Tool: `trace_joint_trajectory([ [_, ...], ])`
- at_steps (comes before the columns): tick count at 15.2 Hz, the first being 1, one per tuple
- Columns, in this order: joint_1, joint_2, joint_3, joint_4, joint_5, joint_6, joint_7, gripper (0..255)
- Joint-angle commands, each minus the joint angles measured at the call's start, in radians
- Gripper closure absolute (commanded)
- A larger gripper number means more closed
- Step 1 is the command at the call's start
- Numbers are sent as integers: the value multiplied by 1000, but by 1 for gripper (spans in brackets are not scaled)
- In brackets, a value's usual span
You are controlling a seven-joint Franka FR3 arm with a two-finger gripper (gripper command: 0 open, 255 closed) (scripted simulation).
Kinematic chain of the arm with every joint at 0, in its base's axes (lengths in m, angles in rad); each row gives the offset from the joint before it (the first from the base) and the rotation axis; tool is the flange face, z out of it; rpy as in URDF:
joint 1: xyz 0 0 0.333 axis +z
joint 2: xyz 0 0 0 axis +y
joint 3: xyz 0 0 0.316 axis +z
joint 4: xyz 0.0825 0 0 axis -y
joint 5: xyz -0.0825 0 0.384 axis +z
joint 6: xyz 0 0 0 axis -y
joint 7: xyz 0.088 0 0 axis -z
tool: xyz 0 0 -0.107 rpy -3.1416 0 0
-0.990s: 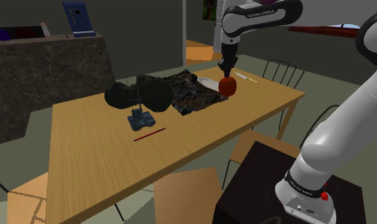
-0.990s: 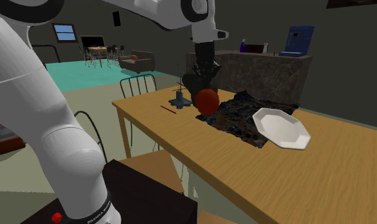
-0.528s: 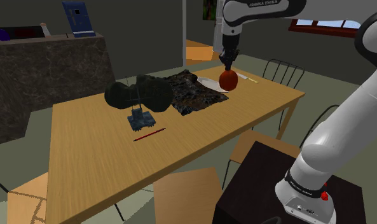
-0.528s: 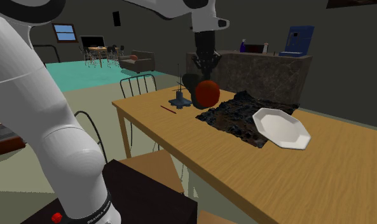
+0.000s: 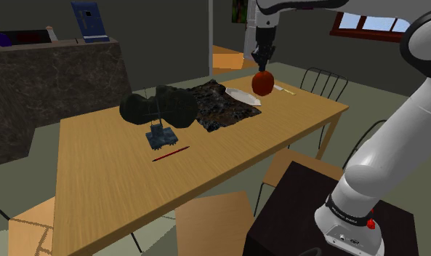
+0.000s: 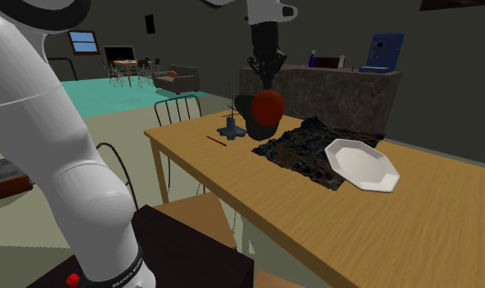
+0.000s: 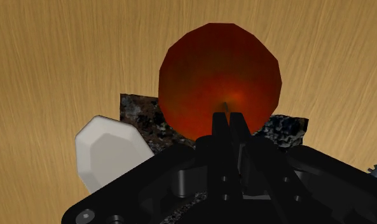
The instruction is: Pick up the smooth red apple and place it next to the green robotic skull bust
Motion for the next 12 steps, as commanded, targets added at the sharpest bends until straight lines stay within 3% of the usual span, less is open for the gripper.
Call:
trace_joint_trajectory([
  [1,0,7,1,36,0,-29,-3,255],
  [10,0,52,1,200,2,-148,-17,255],
  [12,21,75,28,228,5,-158,30,255],
])
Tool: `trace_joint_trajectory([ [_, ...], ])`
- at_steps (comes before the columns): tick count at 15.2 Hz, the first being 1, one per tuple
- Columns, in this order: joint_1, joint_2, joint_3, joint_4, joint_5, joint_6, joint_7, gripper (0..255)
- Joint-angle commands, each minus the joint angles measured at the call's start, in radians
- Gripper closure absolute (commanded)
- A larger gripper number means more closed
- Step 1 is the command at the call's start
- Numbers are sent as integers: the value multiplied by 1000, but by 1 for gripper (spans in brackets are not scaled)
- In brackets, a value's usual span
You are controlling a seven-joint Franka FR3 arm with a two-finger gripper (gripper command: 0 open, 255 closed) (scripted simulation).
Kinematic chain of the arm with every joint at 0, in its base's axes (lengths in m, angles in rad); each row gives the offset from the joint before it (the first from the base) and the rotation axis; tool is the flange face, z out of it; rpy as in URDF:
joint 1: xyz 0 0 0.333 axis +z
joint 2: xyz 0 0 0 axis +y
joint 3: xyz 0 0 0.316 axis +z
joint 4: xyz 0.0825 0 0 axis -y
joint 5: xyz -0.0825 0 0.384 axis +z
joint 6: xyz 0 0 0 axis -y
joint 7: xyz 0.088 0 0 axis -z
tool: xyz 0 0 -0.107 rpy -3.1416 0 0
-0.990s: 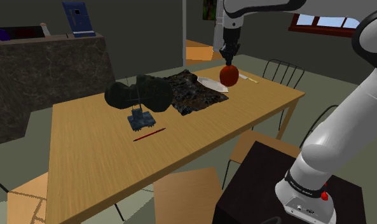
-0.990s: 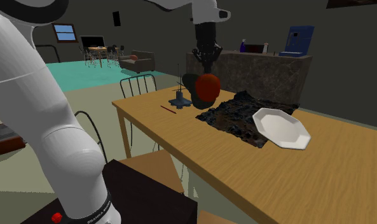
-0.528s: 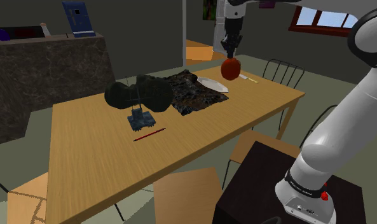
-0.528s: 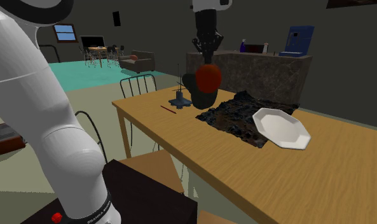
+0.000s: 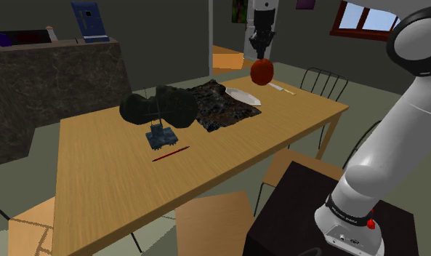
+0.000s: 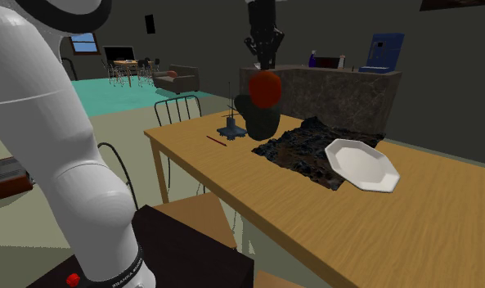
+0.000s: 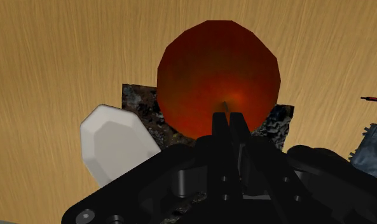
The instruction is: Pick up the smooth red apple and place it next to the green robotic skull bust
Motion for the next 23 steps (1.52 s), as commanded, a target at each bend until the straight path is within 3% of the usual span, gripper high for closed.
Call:
trace_joint_trajectory([
  [1,17,20,22,24,2,-9,40,255],
  [8,96,146,109,181,-1,-58,199,255],
  [13,164,280,161,360,-20,-118,306,255],
  [17,235,435,192,585,-51,-200,383,255],
  [18,279,540,201,752,-74,-265,410,255],
  [23,255,439,201,515,-50,-130,423,255],
])
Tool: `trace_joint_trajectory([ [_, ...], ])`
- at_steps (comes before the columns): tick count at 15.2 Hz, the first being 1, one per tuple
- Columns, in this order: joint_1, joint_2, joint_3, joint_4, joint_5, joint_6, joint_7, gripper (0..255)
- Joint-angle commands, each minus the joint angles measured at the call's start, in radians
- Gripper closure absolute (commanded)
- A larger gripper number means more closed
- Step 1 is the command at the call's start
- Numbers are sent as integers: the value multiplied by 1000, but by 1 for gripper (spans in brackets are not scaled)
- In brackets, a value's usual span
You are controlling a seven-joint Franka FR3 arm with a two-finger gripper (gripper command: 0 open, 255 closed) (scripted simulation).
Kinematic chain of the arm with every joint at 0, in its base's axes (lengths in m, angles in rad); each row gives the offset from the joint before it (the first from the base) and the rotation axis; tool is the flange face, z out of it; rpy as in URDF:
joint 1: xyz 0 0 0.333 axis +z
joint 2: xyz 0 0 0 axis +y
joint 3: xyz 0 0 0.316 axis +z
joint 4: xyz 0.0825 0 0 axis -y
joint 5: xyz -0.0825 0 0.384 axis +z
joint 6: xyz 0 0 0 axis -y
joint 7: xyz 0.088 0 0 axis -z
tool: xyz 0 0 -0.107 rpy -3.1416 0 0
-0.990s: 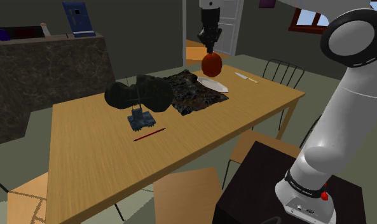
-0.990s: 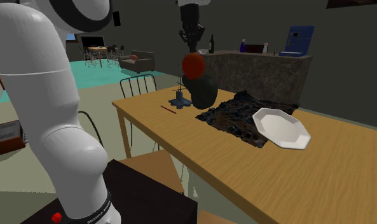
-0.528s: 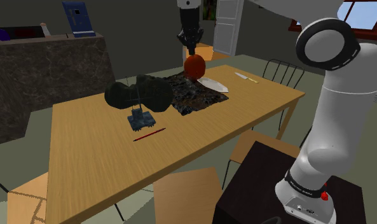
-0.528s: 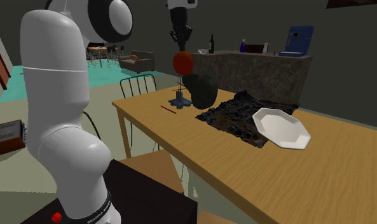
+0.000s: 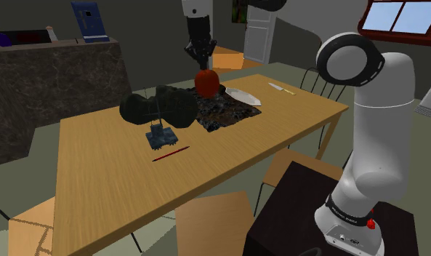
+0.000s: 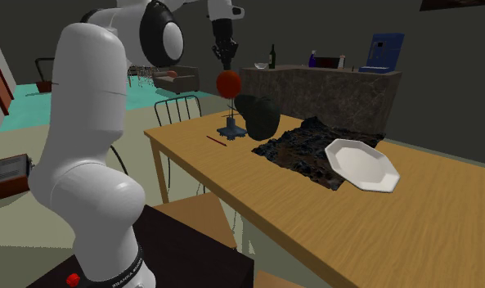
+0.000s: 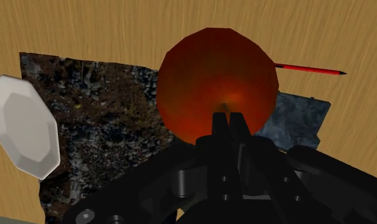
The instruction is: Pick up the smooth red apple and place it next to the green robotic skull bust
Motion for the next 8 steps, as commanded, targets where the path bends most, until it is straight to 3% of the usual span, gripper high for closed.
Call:
trace_joint_trajectory([
  [1,-6,-31,1,-78,7,48,7,255],
  [8,-21,-98,1,-275,21,179,17,255],
])
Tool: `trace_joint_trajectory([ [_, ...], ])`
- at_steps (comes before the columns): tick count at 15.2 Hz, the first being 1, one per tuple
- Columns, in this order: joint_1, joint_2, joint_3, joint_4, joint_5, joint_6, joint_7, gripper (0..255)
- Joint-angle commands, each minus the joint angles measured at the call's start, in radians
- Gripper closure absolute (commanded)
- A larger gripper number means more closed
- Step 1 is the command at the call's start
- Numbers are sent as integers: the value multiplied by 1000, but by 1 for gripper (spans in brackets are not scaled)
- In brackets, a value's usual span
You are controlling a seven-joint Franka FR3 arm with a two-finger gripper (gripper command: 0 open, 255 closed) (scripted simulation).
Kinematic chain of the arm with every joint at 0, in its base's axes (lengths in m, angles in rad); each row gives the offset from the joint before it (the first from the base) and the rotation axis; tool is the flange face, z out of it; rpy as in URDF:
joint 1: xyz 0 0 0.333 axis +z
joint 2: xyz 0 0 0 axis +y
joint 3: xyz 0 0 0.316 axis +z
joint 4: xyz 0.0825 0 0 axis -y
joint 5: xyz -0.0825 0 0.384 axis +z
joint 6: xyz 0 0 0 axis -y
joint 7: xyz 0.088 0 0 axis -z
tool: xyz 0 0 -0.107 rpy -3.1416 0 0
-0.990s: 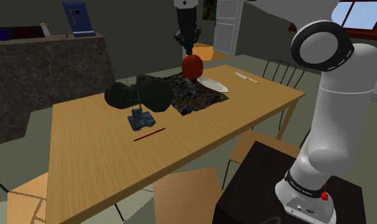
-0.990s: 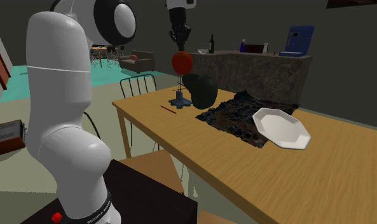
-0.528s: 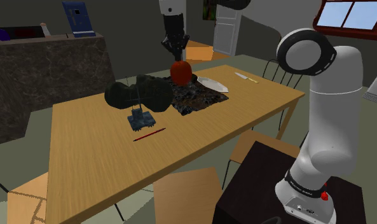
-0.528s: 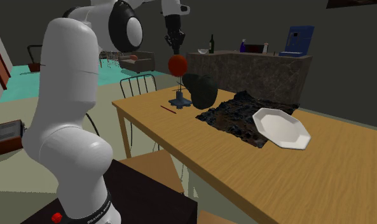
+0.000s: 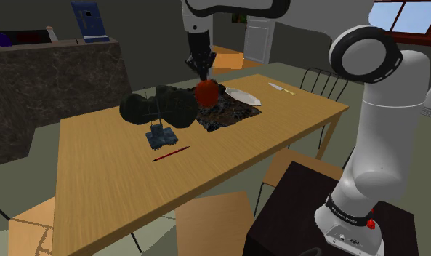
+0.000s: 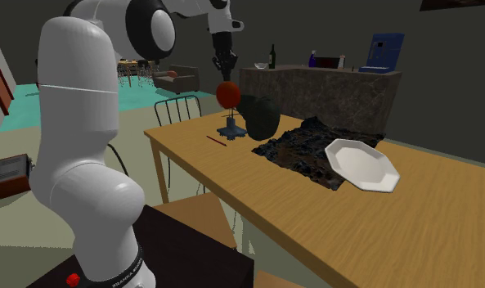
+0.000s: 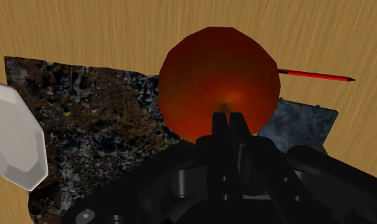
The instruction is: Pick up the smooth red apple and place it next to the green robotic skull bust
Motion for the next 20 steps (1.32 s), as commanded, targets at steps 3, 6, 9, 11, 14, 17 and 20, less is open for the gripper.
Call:
trace_joint_trajectory([
  [3,-7,-27,-1,-94,5,69,4,255],
  [6,-10,-42,-2,-156,8,116,7,255],
  [9,-13,-53,-2,-213,10,161,11,255],
  [11,-14,-59,-3,-248,11,190,14,255],
  [14,-16,-65,-3,-297,11,233,17,255],
  [17,-18,-69,-4,-343,11,274,21,255],
  [20,-19,-71,-5,-385,11,315,26,255],
])
